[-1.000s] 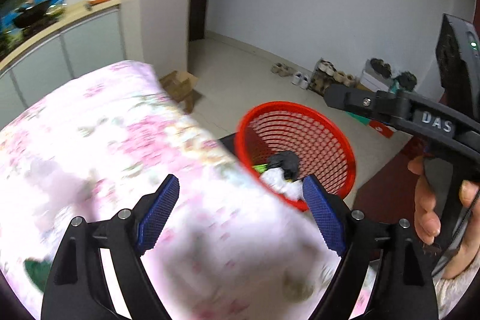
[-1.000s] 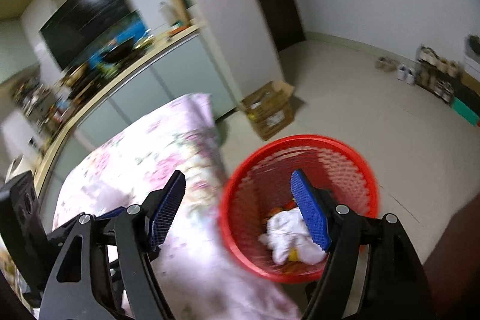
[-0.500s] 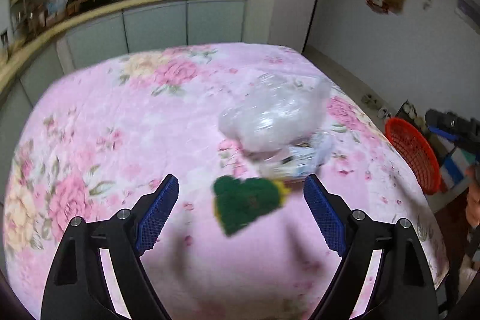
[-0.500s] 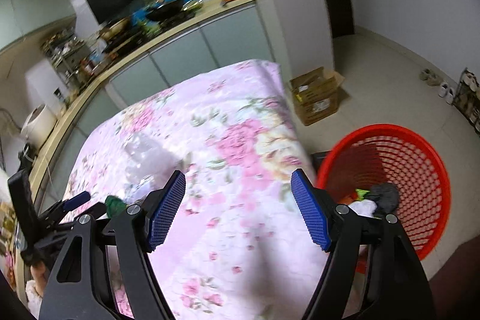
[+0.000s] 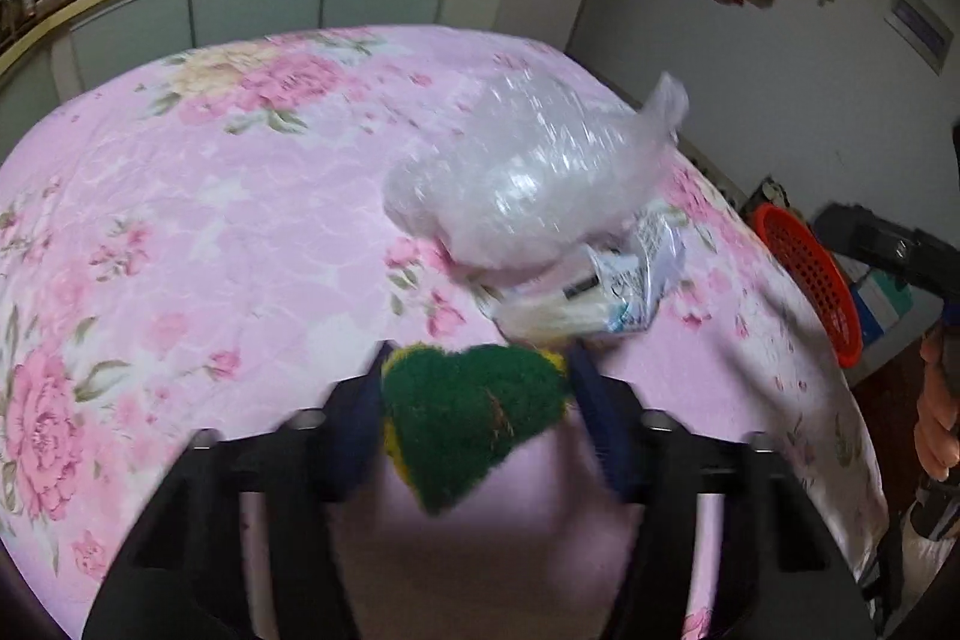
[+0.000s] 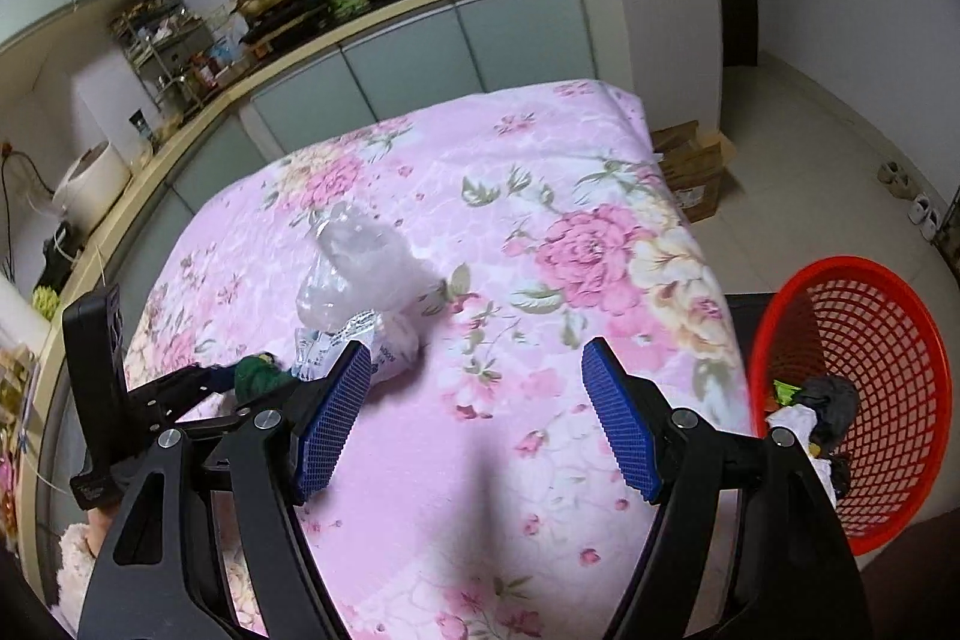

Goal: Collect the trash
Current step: 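Return the left tool to the bed and grasp the green-yellow sponge, then grasp the printed snack wrapper with the right tool while the left tool holds the sponge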

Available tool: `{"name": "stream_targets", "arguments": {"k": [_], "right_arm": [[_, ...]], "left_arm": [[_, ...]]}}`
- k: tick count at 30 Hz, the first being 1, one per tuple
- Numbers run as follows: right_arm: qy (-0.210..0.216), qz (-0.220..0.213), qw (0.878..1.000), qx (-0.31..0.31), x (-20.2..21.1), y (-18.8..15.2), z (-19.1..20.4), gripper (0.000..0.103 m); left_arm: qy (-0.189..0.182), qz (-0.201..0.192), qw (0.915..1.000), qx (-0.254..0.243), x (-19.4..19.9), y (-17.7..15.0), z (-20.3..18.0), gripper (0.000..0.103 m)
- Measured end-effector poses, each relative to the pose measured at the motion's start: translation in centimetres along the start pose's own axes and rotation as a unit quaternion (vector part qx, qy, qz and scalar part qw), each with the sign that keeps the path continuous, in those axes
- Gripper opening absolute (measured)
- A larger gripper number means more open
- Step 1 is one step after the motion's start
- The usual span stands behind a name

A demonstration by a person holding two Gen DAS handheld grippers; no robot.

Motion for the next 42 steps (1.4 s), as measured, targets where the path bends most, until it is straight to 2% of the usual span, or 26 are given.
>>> {"name": "stream_targets", "arguments": {"k": [6,13,19,29,33,34,38,42], "right_arm": [[0.014,0.021,0.999,0.030,-2.7,0.1,2.7,0.070],[0.033,0.037,0.997,0.056,-5.9,0.6,5.5,0.070],[0.039,0.068,0.994,0.074,-8.6,-0.1,7.1,0.070],[0.028,0.082,0.989,0.117,-9.6,-1.9,8.5,0.070],[0.009,0.072,0.988,0.138,-9.6,-2.2,8.8,0.070],[0.006,0.071,0.987,0.141,-9.6,-2.3,8.8,0.070],[0.008,0.073,0.986,0.153,-9.7,-2.7,9.1,0.055],[0.008,0.072,0.985,0.154,-9.5,-2.8,9.1,0.046]], "left_arm": [[0.011,-0.015,0.9998,-0.005,1.1,-0.8,0.0,0.042],[0.025,-0.043,0.9976,0.049,4.2,-2.1,3.5,0.042],[0.039,-0.070,0.9934,0.082,7.1,-2.7,5.5,0.042],[0.058,-0.078,0.9916,0.086,7.9,-3.0,5.7,0.042],[0.063,-0.078,0.9911,0.088,7.7,-3.1,5.8,0.042],[0.063,-0.077,0.9910,0.090,7.7,-3.2,5.8,0.042],[0.068,-0.077,0.9901,0.095,7.7,-3.3,5.9,0.042],[0.070,-0.079,0.9894,0.099,7.9,-3.5,6.0,0.042]]}}
Point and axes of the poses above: each gripper's, at about its wrist camera, not at the fingertips, and x roughly against the way its jaws point, z to its left, y to its top, the point moved 6 cm from there along -x, roughly the way its jaws point, and after that the axes turned 10 degrees about z, right-handed, at the moved point
